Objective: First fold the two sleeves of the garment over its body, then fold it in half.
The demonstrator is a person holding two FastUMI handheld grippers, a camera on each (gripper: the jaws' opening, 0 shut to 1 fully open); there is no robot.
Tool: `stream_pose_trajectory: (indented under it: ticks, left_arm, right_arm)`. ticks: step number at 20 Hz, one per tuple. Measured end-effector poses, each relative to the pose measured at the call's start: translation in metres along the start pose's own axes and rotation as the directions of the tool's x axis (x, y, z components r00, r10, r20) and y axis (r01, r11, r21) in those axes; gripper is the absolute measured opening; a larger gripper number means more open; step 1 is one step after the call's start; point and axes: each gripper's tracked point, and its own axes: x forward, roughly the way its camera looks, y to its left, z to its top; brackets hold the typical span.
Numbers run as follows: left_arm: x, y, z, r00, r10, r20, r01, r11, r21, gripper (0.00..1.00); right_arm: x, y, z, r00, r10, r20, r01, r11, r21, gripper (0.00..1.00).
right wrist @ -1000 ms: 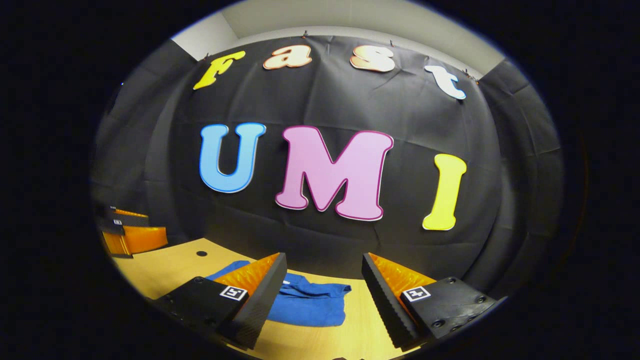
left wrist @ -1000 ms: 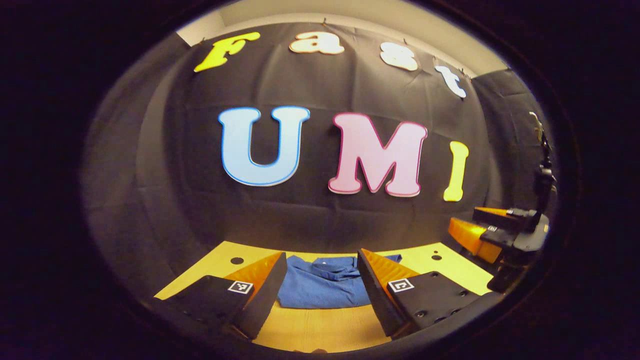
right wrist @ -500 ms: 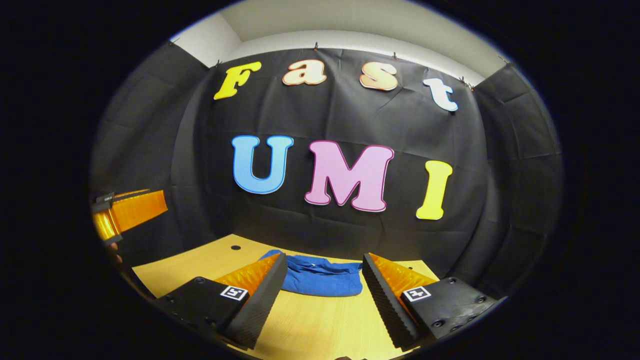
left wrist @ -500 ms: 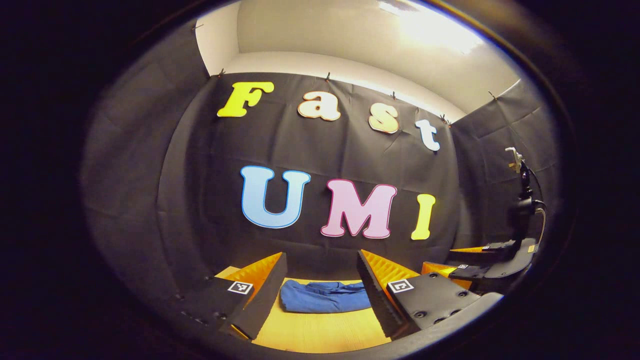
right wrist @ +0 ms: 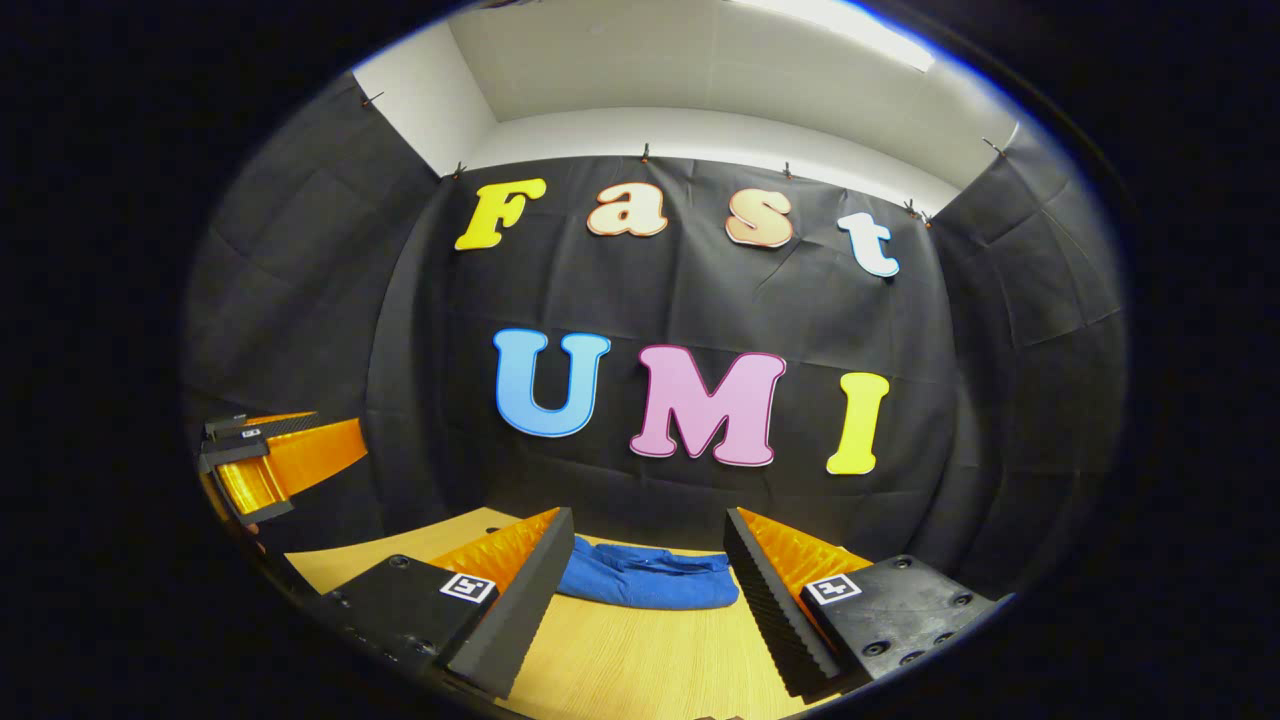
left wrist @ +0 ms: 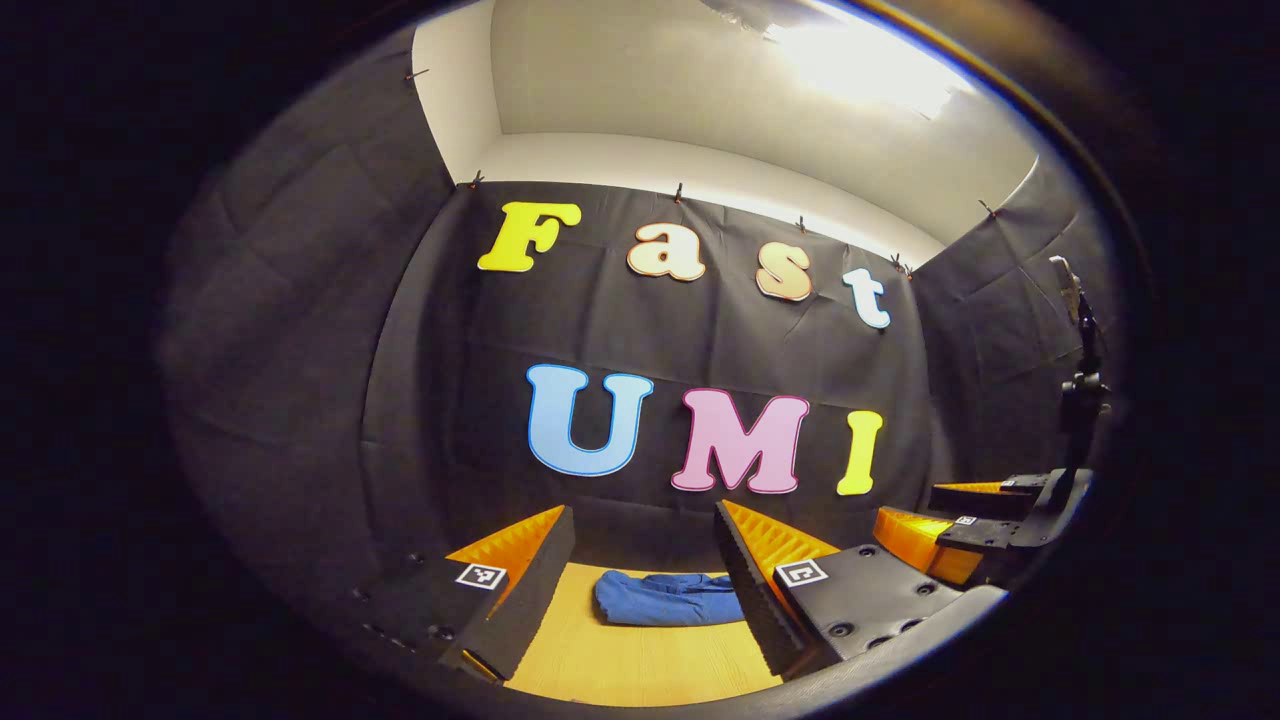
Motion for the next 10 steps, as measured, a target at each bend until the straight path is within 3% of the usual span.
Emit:
stream_pose_trajectory:
  ticks: [4,10]
  left_arm:
    - [-0.004,-0.002,0.005,0.999,-0.036,0.015,0.035,0.999,0.029,0.80]
    - [-0.009,-0.008,0.004,0.998,-0.060,0.000,0.060,0.997,0.041,0.80]
  right_arm:
    - [0.000,0.009,0.008,1.000,0.004,0.010,-0.005,0.997,0.077,0.96]
    - [-0.007,0.002,0.010,0.999,-0.037,0.025,0.036,0.999,0.034,0.96]
